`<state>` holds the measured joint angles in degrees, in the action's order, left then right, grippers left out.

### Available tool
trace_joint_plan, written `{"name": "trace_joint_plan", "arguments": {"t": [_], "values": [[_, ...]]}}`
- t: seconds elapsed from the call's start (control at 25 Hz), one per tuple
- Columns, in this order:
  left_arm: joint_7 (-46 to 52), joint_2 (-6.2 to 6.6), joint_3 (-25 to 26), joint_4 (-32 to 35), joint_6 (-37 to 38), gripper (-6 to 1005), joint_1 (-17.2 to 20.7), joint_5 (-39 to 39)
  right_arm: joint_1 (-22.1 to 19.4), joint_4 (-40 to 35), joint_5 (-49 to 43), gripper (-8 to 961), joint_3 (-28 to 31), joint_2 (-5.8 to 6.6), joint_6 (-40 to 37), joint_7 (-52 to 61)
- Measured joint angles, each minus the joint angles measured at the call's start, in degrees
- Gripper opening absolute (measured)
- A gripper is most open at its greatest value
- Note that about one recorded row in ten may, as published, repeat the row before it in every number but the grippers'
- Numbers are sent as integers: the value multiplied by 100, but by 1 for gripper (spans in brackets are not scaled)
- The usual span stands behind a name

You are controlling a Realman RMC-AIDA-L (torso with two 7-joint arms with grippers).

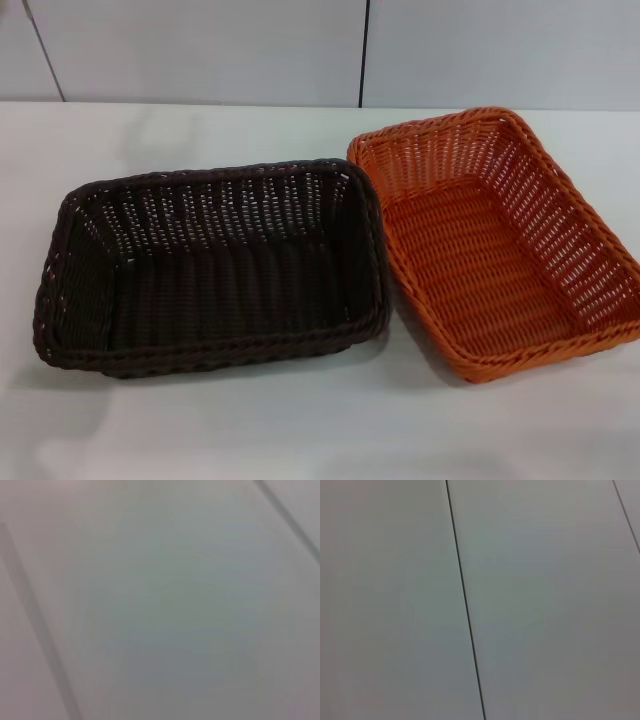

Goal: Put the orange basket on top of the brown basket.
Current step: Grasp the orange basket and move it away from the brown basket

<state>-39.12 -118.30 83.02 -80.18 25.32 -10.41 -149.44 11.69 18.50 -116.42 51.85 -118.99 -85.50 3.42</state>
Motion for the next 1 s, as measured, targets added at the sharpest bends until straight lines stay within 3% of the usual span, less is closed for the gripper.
{"name": "trace_joint_plan", "arguments": {"t": [0.12,0.24,0.28,0.36,0.44,0.52,0.64,0.76,0.88,1.0], "values": [[426,0,-93,303,642,800,255,-1,85,16,2,760,9,-1,-153,0],[1771,-8,-103,1614,1768,801,555,52,207,72,3,760,10,-4,-459,3],[1930,-8,-95,1872,1960,801,559,59,248,135,3,760,9,-4,-577,4],[2520,-18,-91,2996,2825,801,506,81,339,297,-2,760,10,12,-773,9],[2892,-29,-113,3922,3472,802,386,168,501,506,-88,760,-9,98,-815,15],[3320,-45,-177,4879,4109,802,224,330,649,894,-372,760,-16,310,-455,115],[3754,-52,-228,5607,4444,803,184,476,760,1911,-949,760,116,855,792,611],[3966,-47,-235,5708,4485,805,288,498,878,3187,-1732,760,518,1408,3050,1231],[3987,-45,-246,5749,4470,805,336,500,931,4295,-2869,760,1171,1607,5261,1770],[3987,-44,-285,5840,4424,804,296,500,914,5402,-3873,759,1665,1567,7191,2021]]}}
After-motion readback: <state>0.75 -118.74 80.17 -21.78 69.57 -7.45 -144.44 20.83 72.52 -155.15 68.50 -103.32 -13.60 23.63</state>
